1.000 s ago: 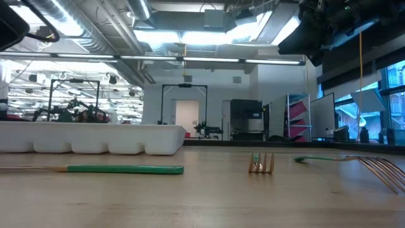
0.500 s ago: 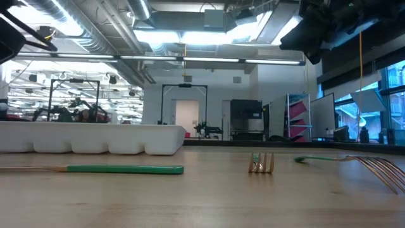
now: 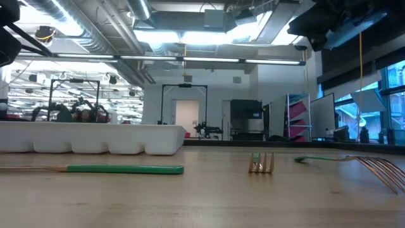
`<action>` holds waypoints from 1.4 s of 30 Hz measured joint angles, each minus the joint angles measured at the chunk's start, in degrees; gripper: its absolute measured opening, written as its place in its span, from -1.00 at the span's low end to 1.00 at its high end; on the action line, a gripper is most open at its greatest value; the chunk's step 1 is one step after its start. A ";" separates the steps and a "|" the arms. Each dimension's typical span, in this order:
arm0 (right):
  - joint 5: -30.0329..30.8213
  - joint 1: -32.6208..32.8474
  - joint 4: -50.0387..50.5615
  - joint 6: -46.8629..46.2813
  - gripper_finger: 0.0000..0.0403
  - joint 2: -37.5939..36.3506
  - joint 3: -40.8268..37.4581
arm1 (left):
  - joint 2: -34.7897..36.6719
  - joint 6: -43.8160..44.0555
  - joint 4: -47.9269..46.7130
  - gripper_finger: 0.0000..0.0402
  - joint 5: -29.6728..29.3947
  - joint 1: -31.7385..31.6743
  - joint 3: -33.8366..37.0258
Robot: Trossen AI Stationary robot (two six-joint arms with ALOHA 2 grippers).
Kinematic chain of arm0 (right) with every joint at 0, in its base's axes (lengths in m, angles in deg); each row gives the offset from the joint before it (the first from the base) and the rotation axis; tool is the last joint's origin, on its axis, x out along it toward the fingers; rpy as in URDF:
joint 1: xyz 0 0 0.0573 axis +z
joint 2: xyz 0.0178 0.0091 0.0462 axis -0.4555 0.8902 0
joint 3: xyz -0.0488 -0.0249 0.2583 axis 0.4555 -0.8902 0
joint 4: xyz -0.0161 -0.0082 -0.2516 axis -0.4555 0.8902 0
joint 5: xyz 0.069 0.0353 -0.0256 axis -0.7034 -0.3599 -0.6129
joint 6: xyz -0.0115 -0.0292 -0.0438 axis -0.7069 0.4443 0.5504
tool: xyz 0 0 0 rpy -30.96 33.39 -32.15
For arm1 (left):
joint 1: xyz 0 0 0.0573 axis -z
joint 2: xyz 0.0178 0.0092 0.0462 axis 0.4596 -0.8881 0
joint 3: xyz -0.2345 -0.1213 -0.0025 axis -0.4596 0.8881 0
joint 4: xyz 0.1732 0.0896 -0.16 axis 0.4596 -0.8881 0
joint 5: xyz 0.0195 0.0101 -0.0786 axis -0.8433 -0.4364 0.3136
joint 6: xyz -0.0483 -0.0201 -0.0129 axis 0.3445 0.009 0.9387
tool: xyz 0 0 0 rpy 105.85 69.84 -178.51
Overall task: Sort silverware
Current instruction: Put the green knife into the white silverware tray
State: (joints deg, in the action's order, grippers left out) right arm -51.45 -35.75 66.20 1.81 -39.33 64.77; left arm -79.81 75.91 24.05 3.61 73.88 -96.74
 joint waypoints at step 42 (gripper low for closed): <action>-1.42 -0.01 1.68 -0.20 -0.60 0.44 0.00 | 0.02 -3.82 0.25 -0.45 -0.07 0.00 0.00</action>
State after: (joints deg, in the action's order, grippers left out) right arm -52.88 -35.76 67.88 1.61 -38.89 64.77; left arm -79.79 72.09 24.30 3.54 73.88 -96.74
